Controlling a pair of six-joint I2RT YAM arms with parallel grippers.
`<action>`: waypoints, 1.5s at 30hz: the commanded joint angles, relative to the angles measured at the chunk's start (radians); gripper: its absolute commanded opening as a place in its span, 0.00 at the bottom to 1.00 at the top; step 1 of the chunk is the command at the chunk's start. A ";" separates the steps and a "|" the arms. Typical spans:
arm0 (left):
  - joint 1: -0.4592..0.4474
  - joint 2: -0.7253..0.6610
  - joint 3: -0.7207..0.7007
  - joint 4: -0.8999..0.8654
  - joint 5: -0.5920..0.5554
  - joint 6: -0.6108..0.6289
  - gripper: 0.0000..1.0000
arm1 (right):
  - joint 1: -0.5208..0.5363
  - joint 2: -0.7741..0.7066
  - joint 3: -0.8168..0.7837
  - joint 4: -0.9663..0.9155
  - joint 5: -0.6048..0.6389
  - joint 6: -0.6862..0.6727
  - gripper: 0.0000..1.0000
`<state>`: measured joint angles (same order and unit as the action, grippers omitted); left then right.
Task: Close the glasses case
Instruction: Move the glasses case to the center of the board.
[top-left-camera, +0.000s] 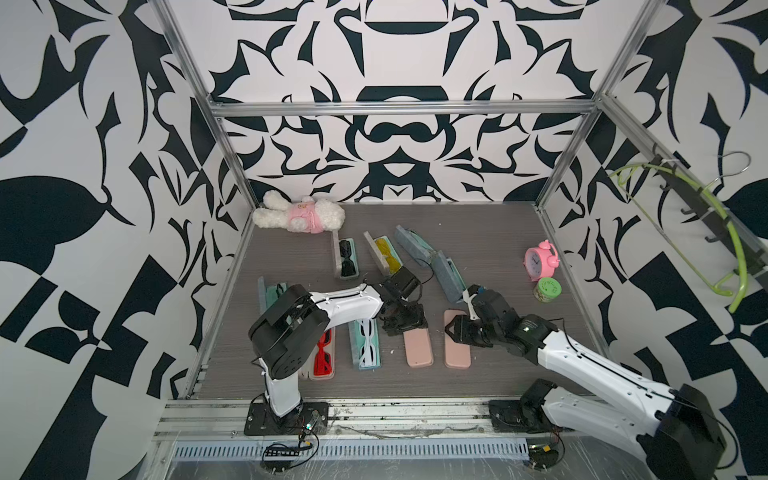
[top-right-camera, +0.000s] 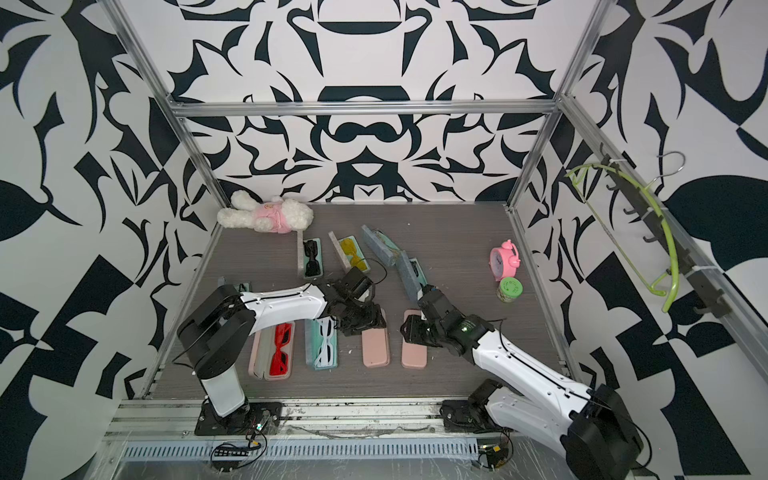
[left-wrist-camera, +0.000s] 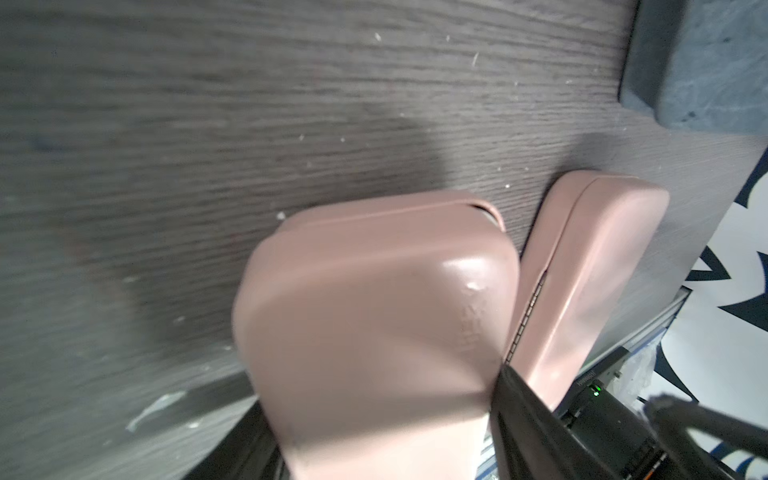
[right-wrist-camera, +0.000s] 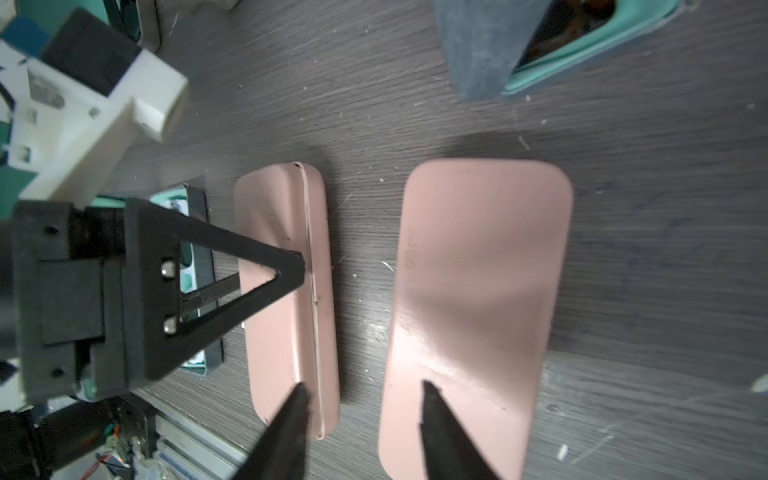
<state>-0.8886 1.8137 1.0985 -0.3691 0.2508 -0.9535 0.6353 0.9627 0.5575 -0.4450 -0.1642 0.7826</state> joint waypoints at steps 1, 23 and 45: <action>-0.014 0.073 -0.001 -0.047 -0.051 0.010 0.54 | -0.033 -0.051 -0.023 -0.026 -0.038 -0.015 0.60; -0.089 0.186 0.188 -0.071 -0.038 0.008 0.59 | -0.095 -0.120 -0.076 -0.038 -0.092 -0.024 0.72; -0.094 0.095 0.200 -0.116 -0.118 -0.012 0.99 | -0.104 -0.155 -0.078 -0.062 -0.095 -0.033 0.76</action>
<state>-0.9882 1.9568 1.3273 -0.4477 0.1719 -0.9615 0.5358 0.8249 0.4801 -0.4980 -0.2565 0.7605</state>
